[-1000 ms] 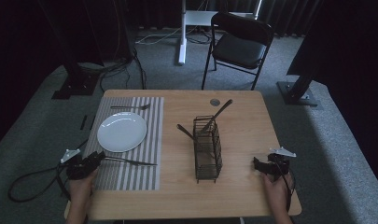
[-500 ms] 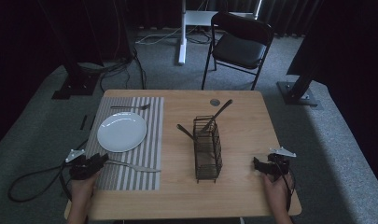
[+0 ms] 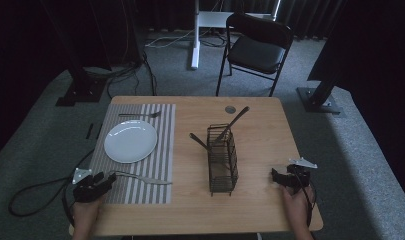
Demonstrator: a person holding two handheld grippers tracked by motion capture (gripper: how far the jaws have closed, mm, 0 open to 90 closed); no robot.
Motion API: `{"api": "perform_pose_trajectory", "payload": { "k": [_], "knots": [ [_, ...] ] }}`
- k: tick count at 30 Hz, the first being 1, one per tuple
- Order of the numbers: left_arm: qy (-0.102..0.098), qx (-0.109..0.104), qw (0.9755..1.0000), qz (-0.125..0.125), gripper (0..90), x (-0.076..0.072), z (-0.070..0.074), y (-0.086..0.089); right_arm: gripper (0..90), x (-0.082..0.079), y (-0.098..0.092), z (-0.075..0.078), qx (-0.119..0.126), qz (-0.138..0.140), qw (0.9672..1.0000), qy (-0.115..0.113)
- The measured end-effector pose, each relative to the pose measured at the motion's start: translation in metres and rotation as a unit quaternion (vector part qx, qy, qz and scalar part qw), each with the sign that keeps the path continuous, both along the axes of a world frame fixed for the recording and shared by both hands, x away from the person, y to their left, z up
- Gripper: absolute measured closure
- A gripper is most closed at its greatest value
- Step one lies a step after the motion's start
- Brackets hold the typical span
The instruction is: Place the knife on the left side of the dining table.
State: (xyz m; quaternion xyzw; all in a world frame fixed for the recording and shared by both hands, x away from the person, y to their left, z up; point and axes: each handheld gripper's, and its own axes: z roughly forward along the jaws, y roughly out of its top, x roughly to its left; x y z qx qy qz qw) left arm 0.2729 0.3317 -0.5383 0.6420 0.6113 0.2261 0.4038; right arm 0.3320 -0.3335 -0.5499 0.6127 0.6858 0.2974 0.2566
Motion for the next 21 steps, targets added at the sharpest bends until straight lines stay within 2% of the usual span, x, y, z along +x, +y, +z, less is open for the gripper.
{"api": "perform_pose_trajectory", "payload": {
  "k": [3,5,11,13,21],
  "knots": [
    [-0.006,0.013,0.9999,0.003,39.9,-0.006,0.001,-0.002,11.9,0.000,0.000,0.000,0.000,0.000,1.0000,0.000],
    [-0.006,0.018,0.9998,0.001,34.8,-0.010,0.002,-0.003,11.9,0.000,0.000,0.000,0.000,0.000,1.0000,0.000],
    [-0.022,-0.004,0.9997,-0.004,24.5,-0.021,0.004,-0.003,12.0,0.000,0.000,0.000,0.000,0.000,1.0000,0.000],
    [-0.021,0.002,0.9998,-0.004,18.9,-0.024,0.004,-0.005,11.9,0.000,0.000,0.000,0.000,0.000,1.0000,0.000],
    [-0.015,0.024,0.9995,-0.011,16.0,-0.029,0.003,-0.012,11.9,0.000,0.000,0.000,0.000,0.000,1.0000,0.000]
  ]
}}
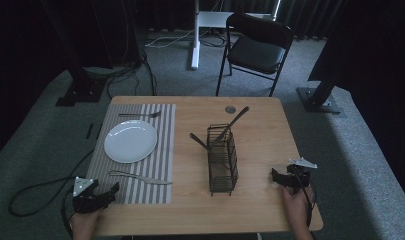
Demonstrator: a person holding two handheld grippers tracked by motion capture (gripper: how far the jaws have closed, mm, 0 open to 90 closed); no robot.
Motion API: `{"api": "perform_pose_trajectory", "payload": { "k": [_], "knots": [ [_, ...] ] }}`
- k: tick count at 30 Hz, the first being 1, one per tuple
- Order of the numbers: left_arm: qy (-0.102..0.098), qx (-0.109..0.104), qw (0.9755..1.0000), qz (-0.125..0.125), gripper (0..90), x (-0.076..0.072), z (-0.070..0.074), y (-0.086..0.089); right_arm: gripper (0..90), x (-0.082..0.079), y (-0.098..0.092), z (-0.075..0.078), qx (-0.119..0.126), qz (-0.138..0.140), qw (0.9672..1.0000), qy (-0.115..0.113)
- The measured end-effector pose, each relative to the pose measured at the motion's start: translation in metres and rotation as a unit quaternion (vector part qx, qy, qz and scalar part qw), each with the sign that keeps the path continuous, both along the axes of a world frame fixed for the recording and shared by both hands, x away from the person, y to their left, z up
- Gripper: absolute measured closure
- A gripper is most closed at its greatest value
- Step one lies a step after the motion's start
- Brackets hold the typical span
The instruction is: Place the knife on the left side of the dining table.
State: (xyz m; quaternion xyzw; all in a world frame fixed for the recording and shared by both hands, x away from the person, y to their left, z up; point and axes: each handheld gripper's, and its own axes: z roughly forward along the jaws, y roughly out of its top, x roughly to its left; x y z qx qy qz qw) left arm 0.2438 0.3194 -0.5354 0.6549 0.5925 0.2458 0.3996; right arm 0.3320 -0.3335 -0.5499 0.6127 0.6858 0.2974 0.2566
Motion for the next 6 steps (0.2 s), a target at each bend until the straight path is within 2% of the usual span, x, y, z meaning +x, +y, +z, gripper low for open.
{"api": "perform_pose_trajectory", "payload": {
  "k": [6],
  "knots": [
    [0.002,0.003,1.0000,-0.008,15.9,0.0023,-0.0009,-0.0039,11.9,0.0000,0.0000,0.0000,0.000,0.000,1.0000,0.000]
  ]
}}
